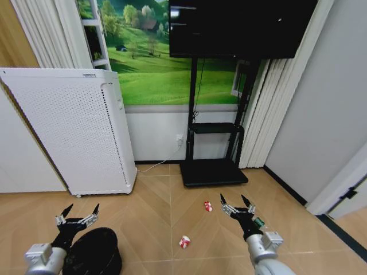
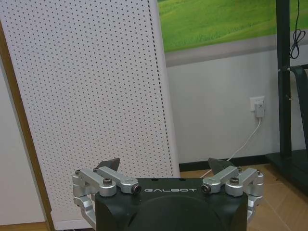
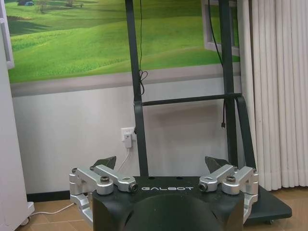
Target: Pick up the trash bin and place the garbage on the floor into it.
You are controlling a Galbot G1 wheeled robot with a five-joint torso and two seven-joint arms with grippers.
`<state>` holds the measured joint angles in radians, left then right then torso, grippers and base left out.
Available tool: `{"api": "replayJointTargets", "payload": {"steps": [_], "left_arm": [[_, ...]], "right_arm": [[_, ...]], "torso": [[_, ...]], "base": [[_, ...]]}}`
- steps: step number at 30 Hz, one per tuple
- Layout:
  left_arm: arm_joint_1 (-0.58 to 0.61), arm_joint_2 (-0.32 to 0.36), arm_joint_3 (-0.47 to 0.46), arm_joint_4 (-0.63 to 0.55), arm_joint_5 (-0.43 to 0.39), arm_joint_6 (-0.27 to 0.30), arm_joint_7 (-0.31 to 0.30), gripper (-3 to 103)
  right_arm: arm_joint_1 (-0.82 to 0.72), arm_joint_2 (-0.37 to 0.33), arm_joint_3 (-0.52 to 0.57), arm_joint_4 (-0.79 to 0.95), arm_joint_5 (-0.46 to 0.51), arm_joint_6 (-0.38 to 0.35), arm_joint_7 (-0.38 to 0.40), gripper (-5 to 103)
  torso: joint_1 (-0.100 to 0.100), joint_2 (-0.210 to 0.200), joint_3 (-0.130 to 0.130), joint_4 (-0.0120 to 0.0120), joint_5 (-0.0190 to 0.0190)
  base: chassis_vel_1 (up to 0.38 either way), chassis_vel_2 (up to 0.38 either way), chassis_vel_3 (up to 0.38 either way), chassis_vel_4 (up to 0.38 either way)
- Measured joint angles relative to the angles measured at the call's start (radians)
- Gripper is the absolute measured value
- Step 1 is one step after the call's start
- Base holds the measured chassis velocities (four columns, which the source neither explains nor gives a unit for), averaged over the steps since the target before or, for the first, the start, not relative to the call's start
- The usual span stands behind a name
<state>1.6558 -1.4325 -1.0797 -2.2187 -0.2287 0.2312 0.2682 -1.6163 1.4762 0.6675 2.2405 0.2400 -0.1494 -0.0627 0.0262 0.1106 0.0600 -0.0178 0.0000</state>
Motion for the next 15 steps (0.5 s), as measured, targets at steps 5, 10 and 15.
{"api": "replayJointTargets", "payload": {"steps": [5, 10, 15], "left_arm": [[0.006, -0.006, 0.001, 0.001, 0.001, -0.006, 0.000, 100], [0.015, -0.009, 0.003, 0.012, 0.000, -0.025, -0.007, 100], [0.043, -0.017, 0.003, 0.014, 0.003, -0.025, -0.013, 100]], "right_arm": [[0.000, 0.000, -0.001, 0.000, 0.002, 0.000, -0.001, 100], [0.002, 0.000, -0.001, -0.002, 0.002, 0.000, -0.001, 100], [-0.001, 0.001, 0.002, -0.007, 0.004, 0.000, 0.000, 100]], "torso": [[-0.003, -0.023, -0.020, 0.0000, 0.0000], [-0.004, -0.036, -0.032, 0.0000, 0.0000], [-0.004, -0.040, -0.036, 0.0000, 0.0001]], "base": [[0.000, 0.000, 0.000, 0.000], [0.000, 0.000, 0.000, 0.000], [0.000, 0.000, 0.000, 0.000]]}}
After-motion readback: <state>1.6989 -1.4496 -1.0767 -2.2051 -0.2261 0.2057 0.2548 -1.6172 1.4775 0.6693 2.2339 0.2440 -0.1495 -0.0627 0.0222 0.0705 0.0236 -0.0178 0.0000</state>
